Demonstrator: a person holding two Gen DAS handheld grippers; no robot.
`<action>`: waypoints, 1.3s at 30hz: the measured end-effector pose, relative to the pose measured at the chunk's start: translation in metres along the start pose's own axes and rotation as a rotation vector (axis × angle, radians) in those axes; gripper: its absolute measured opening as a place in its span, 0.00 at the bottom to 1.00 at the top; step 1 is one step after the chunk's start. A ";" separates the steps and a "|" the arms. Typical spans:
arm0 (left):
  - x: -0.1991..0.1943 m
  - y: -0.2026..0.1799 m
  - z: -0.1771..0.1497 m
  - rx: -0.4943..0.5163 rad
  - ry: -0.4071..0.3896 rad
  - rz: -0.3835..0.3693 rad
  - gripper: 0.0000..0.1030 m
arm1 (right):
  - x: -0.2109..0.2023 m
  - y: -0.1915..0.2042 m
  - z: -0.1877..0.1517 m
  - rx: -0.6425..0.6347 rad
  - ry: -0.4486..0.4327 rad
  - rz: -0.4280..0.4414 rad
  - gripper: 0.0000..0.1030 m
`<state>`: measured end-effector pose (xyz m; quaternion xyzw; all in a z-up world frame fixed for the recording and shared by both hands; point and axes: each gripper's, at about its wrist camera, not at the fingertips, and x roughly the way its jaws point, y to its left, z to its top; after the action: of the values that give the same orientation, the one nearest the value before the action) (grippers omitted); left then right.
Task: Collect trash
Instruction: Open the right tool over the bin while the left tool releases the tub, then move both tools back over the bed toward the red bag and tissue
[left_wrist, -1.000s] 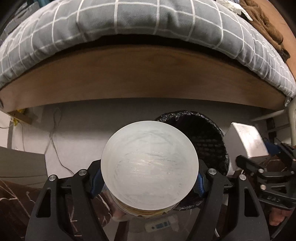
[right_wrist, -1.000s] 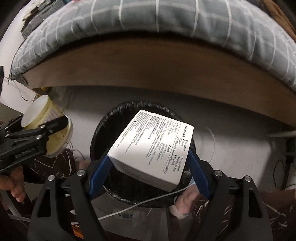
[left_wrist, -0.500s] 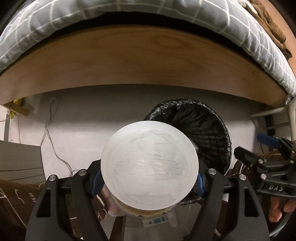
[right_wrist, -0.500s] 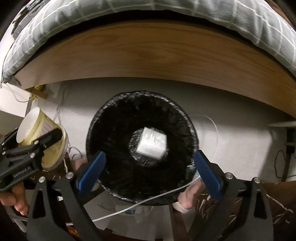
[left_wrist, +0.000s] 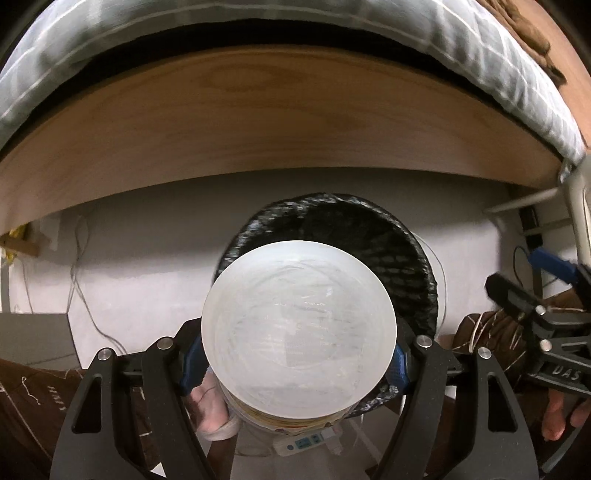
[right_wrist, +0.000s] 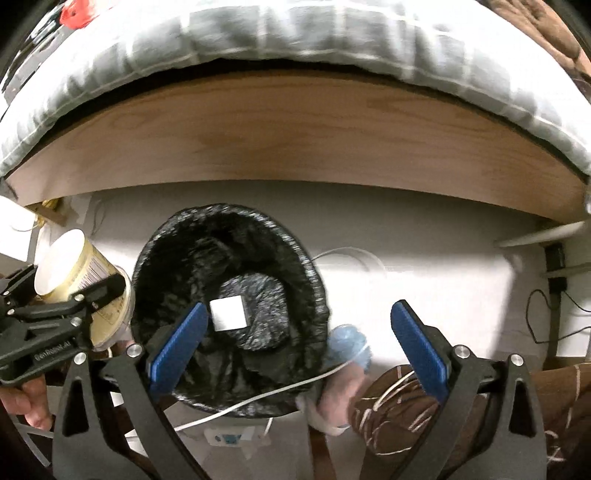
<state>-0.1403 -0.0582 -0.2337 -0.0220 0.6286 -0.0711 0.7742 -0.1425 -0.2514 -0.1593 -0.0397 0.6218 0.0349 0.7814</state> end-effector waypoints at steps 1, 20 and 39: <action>0.002 -0.006 0.002 0.012 0.006 -0.004 0.71 | 0.000 -0.004 0.000 0.007 -0.004 -0.005 0.93; 0.015 -0.050 0.009 0.087 -0.010 0.029 0.92 | -0.003 -0.037 0.000 0.101 -0.028 -0.028 0.93; -0.079 0.004 0.037 0.023 -0.264 0.170 0.94 | -0.068 0.009 0.036 -0.021 -0.269 0.010 0.93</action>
<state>-0.1194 -0.0451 -0.1504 0.0311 0.5202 -0.0090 0.8534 -0.1234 -0.2392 -0.0850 -0.0397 0.5112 0.0504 0.8571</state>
